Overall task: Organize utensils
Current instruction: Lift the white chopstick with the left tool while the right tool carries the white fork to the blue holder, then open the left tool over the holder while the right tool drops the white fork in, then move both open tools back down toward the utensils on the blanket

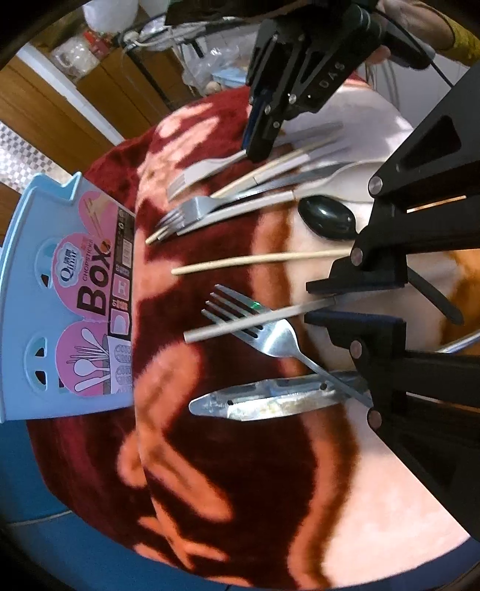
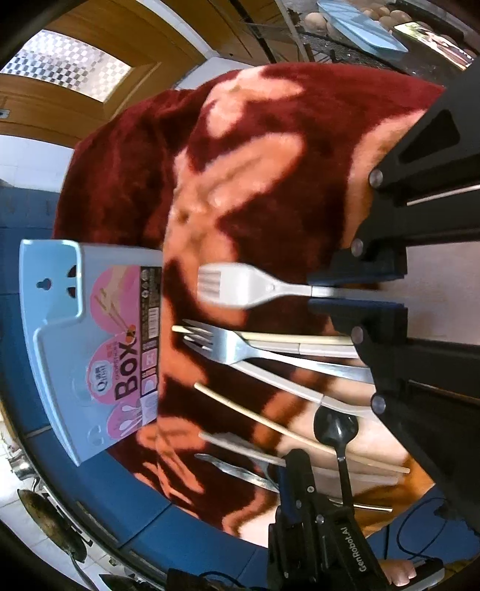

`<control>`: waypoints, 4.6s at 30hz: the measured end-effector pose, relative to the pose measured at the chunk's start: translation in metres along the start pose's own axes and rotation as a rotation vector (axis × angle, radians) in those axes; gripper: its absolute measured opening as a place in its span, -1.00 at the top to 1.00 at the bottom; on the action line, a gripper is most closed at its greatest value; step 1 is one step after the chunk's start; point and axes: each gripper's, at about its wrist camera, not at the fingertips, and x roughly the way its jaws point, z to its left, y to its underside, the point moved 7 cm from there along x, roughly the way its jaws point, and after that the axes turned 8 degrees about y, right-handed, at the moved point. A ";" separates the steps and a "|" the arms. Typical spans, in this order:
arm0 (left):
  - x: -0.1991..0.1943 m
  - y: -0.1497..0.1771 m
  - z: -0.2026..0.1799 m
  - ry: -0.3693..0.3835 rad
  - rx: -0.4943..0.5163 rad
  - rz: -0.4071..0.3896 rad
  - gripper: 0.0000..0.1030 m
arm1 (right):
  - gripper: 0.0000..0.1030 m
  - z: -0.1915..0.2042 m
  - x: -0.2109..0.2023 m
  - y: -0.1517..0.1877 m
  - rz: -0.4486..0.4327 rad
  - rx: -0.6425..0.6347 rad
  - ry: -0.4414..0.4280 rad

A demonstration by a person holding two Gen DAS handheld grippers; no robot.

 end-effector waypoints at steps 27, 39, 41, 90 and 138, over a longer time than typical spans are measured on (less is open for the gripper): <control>-0.116 -0.047 -0.009 0.110 0.120 -0.555 0.90 | 0.85 -0.008 -0.106 -0.049 -0.646 0.160 -0.120; -0.160 -0.121 0.007 0.000 0.156 -0.782 0.90 | 0.85 -0.018 -0.097 -0.102 -0.735 0.169 -0.116; -0.162 -0.136 0.010 -0.006 0.152 -0.827 0.90 | 0.85 -0.022 -0.093 -0.115 -0.760 0.177 -0.118; -0.106 -0.146 0.026 -0.030 0.183 -0.850 0.62 | 0.51 -0.018 -0.058 -0.134 -0.783 0.171 -0.144; -0.038 0.008 -0.009 -0.149 0.349 -0.394 0.62 | 0.28 -0.024 -0.088 0.020 -0.567 0.230 -0.060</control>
